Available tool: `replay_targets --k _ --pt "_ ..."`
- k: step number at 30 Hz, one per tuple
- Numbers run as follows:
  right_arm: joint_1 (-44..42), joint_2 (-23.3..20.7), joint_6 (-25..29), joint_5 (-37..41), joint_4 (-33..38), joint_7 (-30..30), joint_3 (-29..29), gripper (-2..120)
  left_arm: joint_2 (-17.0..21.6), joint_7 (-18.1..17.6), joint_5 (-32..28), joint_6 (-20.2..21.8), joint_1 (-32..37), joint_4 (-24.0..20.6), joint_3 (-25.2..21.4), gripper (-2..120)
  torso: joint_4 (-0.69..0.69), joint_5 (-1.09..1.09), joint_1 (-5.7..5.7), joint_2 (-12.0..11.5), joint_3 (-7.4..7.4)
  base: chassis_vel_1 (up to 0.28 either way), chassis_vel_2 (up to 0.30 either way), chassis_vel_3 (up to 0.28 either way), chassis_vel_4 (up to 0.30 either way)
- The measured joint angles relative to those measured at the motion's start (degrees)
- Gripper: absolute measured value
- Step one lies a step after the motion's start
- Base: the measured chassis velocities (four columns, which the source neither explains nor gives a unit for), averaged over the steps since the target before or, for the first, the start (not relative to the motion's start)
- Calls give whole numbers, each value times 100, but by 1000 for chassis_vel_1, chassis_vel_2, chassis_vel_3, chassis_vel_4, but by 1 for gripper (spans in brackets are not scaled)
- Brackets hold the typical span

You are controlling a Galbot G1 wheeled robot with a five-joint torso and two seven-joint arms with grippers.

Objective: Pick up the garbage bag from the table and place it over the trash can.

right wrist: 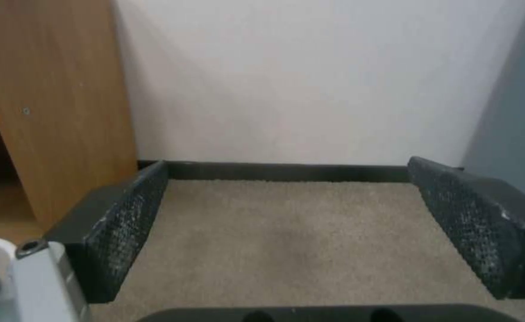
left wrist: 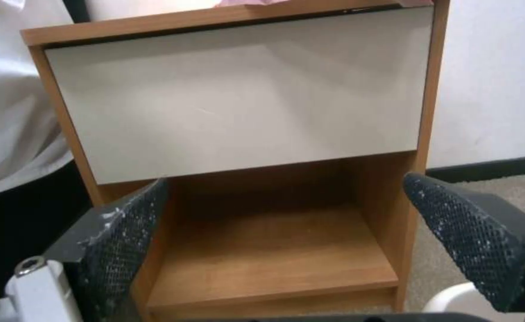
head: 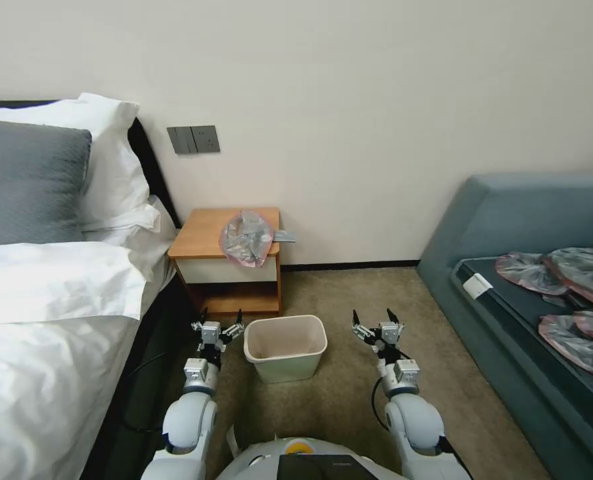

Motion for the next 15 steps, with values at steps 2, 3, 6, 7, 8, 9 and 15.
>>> replay_targets --k 2,3,6,7,8,9,15 --pt "0 0 0 0 0 0 0 100 0 0 0 0 0 0 0 100 0 0 0 0 0 0 0 0 0" --pt "0 0 0 0 0 0 0 100 0 0 0 0 0 0 0 100 0 0 0 0 0 0 0 0 0" --pt "0 0 0 0 0 0 0 100 0 0 0 0 0 0 0 100 0 0 0 0 0 0 0 0 0" --pt "0 0 0 0 0 0 0 100 0 0 0 0 0 0 0 100 0 0 0 0 0 0 0 0 0" --pt "1 0 0 0 0 0 0 100 0 0 0 0 0 0 0 100 0 0 0 0 0 0 0 0 0" --pt "0 0 0 0 0 0 0 100 0 0 0 0 0 0 0 100 0 0 0 0 0 0 0 0 0" --pt "0 0 0 0 0 0 0 100 0 0 0 0 0 0 0 100 0 0 0 0 0 0 0 0 0"
